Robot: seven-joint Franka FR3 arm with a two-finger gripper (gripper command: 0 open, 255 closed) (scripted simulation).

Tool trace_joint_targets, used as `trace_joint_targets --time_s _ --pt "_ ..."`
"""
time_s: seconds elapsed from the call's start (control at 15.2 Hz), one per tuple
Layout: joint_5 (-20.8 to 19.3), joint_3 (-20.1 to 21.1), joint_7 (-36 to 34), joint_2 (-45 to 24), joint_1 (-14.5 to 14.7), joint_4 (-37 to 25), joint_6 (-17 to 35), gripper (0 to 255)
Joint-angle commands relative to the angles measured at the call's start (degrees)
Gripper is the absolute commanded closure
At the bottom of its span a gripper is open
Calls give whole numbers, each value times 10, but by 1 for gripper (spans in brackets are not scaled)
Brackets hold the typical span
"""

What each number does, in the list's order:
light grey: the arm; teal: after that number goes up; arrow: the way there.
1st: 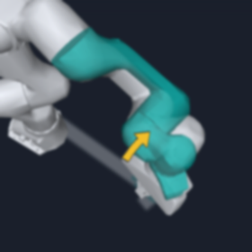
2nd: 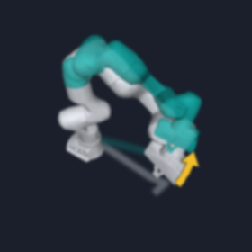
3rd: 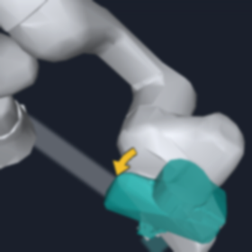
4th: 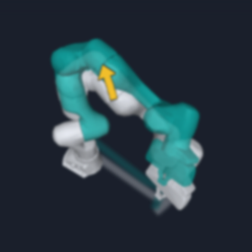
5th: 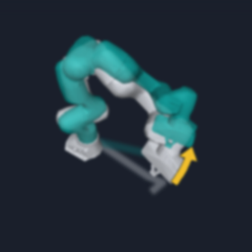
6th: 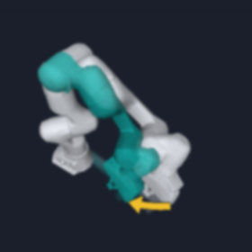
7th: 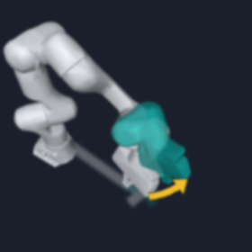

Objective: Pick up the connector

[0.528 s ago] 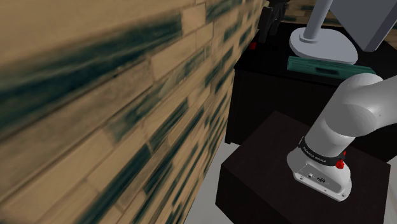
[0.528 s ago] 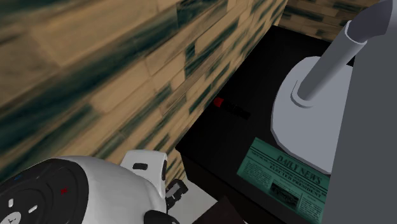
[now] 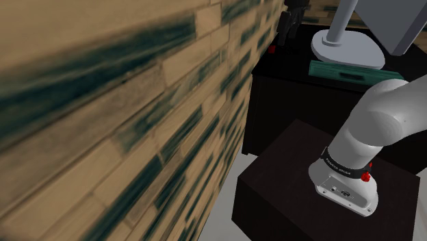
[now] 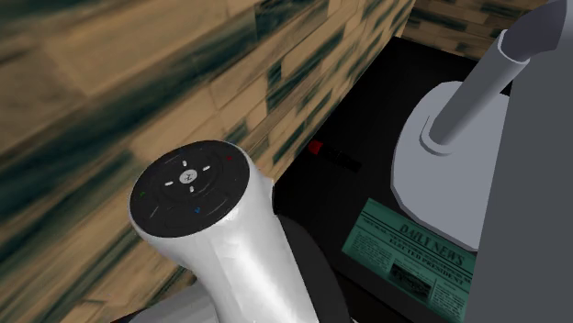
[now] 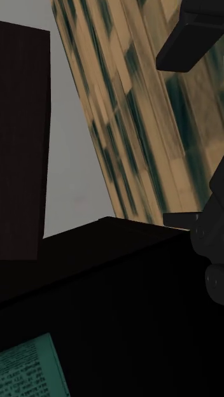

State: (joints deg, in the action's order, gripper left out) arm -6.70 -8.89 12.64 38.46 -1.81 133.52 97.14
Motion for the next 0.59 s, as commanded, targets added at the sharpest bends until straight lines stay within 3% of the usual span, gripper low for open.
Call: trace_joint_targets --time_s 0.0,0.53 --pt "-10 -27 27 -28 -7 -12 18 0" --pt "-15 -116 120 -160 -20 -83 79 0"
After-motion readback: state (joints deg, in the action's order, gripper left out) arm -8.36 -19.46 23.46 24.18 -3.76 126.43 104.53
